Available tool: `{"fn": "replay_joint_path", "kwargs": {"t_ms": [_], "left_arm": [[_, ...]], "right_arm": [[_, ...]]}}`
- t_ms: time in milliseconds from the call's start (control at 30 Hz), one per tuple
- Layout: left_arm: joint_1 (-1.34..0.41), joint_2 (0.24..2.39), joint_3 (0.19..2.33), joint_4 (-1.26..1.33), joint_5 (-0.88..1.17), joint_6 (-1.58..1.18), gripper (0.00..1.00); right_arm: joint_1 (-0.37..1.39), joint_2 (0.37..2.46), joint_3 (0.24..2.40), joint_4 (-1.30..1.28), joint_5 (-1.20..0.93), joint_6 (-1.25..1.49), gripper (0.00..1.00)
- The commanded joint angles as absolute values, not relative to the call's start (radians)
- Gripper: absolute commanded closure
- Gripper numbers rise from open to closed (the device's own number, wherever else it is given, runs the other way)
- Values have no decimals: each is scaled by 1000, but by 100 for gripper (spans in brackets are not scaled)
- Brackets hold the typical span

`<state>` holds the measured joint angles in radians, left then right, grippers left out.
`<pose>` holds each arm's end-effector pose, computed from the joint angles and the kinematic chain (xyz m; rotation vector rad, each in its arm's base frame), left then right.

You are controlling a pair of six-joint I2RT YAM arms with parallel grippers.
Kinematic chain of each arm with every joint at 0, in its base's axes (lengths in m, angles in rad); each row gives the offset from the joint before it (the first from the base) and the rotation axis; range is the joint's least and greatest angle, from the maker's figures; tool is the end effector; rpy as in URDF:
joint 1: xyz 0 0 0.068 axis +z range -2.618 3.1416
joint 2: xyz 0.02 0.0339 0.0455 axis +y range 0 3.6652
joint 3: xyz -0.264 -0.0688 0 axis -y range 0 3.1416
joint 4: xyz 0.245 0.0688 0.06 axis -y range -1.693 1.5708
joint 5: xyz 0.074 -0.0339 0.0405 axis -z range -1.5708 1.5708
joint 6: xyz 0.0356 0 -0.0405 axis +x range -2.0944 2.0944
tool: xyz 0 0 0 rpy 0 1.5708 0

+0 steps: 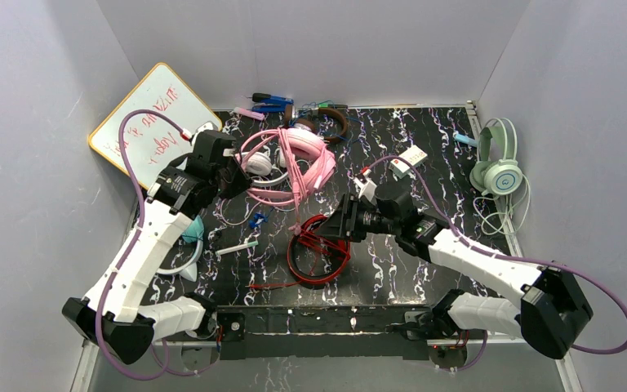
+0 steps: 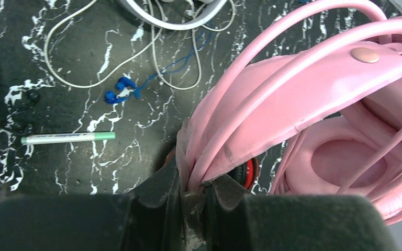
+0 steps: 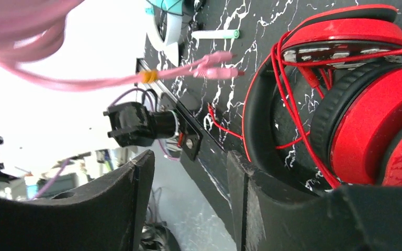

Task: Wrap the headphones
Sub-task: Wrap the headphones cable around the headphones.

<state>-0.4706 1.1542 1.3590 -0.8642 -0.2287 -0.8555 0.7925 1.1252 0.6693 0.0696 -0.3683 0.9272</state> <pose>0.2058 -0.0956 0.3969 -0.5544 2.1831 -0.4748 0.1677 0.1884 0.2573 -0.1287 2.2426 1.4072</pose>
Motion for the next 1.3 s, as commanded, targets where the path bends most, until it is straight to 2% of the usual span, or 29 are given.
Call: {"fn": "replay_joint_path", "kwargs": {"t_ms": [0, 167, 333, 567, 833, 967, 1267], "left_arm": [[-469, 1144, 1443, -771, -138, -872, 100], [-469, 1147, 1454, -744, -120, -883, 100], [-469, 1161, 1452, -709, -72, -901, 100], [-469, 1173, 1451, -671, -28, -912, 100], [-469, 1181, 1441, -630, 0, -922, 100], [-469, 1192, 1437, -610, 78, -919, 100], [-471, 1201, 1426, -608, 144, -899, 100]], "right_arm": [[744, 1174, 672, 203, -430, 1214, 37], [733, 1160, 628, 219, -330, 1644, 26], [733, 1148, 610, 199, -280, 1901, 26], [737, 1164, 609, 205, -264, 2026, 25], [749, 1189, 640, 163, -262, 2041, 27], [749, 1209, 630, 210, -245, 2049, 30], [747, 1259, 645, 267, -250, 2046, 49]]}}
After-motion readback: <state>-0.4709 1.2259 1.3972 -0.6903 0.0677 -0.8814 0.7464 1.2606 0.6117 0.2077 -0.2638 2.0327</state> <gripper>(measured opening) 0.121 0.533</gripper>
